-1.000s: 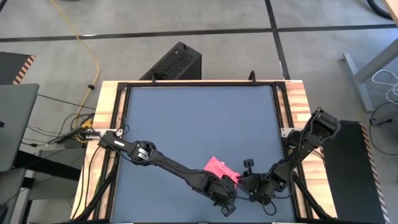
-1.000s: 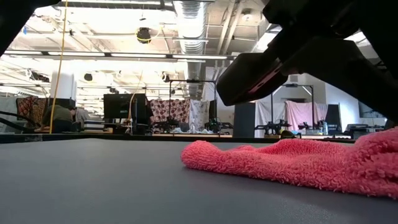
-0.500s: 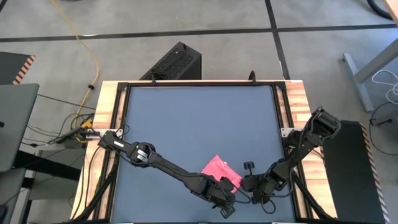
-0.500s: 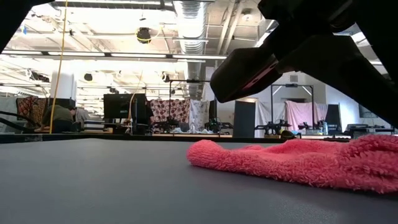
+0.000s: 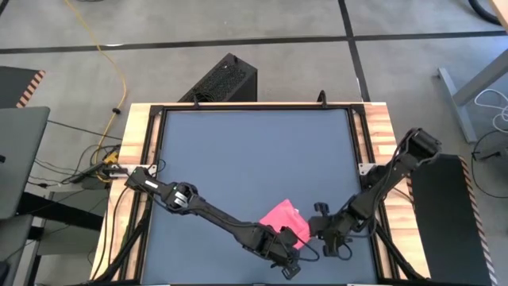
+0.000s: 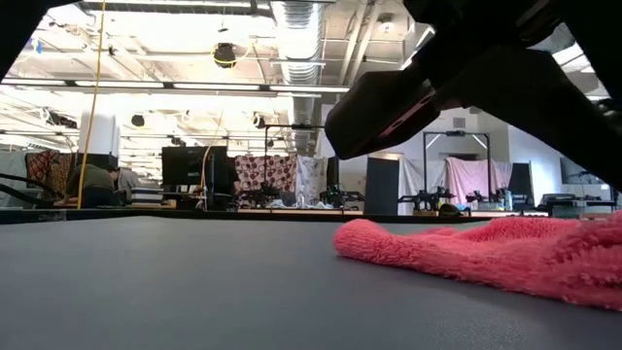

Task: Roll towel
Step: Roll the pink towel

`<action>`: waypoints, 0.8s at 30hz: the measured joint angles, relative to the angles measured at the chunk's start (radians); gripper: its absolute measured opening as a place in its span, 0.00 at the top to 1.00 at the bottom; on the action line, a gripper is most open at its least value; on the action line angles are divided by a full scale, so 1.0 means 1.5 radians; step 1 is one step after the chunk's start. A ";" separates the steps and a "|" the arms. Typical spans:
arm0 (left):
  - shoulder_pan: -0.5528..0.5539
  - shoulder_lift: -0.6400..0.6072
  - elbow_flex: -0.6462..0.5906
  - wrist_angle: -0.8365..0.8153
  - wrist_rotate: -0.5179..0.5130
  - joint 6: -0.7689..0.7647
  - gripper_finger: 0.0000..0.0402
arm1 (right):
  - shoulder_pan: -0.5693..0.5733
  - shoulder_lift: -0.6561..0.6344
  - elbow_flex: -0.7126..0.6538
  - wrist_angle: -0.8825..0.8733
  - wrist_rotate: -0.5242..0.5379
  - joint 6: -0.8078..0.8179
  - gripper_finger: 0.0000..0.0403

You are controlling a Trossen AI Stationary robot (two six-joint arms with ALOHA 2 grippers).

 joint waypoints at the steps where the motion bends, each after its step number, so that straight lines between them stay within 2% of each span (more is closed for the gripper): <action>1: -0.001 0.000 0.000 0.005 -0.005 -0.002 1.00 | -0.003 -0.006 0.000 -0.001 -0.011 0.000 0.97; 9: -0.015 0.000 0.000 0.020 -0.049 -0.040 1.00 | -0.024 0.005 -0.001 -0.001 -0.102 0.025 0.97; 15: -0.020 0.000 -0.005 -0.001 -0.056 -0.122 1.00 | -0.064 0.010 0.000 0.004 -0.175 0.063 0.97; 21: -0.028 0.000 -0.060 0.121 -0.047 -0.184 1.00 | -0.092 0.010 0.000 0.005 -0.199 0.061 0.96; 24: -0.032 0.000 -0.067 0.130 -0.064 -0.187 1.00 | -0.099 0.010 0.000 0.004 -0.208 0.052 0.95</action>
